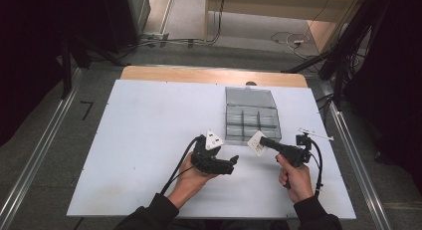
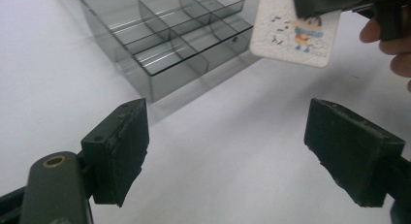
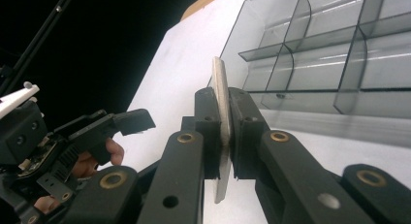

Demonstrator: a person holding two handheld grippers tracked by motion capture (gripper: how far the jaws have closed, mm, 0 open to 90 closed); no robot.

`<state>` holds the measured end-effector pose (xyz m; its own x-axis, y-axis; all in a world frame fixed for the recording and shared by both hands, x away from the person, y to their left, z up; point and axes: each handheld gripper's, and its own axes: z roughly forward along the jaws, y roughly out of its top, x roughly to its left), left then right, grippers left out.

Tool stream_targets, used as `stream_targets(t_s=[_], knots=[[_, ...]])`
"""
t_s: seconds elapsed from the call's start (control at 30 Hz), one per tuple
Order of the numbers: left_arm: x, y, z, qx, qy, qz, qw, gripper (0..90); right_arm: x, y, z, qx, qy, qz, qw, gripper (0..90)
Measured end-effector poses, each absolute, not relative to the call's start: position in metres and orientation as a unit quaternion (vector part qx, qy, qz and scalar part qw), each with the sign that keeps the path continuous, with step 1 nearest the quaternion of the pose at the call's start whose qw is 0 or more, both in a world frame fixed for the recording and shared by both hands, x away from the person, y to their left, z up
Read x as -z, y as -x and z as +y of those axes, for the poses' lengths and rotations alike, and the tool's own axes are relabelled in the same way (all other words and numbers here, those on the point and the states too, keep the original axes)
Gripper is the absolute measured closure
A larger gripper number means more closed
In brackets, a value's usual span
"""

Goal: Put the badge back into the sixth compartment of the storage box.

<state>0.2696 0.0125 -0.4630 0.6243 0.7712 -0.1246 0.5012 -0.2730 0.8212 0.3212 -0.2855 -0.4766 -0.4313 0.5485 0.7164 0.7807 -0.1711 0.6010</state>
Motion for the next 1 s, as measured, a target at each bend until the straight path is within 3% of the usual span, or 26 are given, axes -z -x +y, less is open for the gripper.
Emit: stream_targets(t_s=[1.0], knots=[[0.469,-0.259,0.107,-0.183,-0.743,0.479,0.431,17.0,0.471,-0.337,-0.290,0.568,0.530,-0.623,0.091,81.6]])
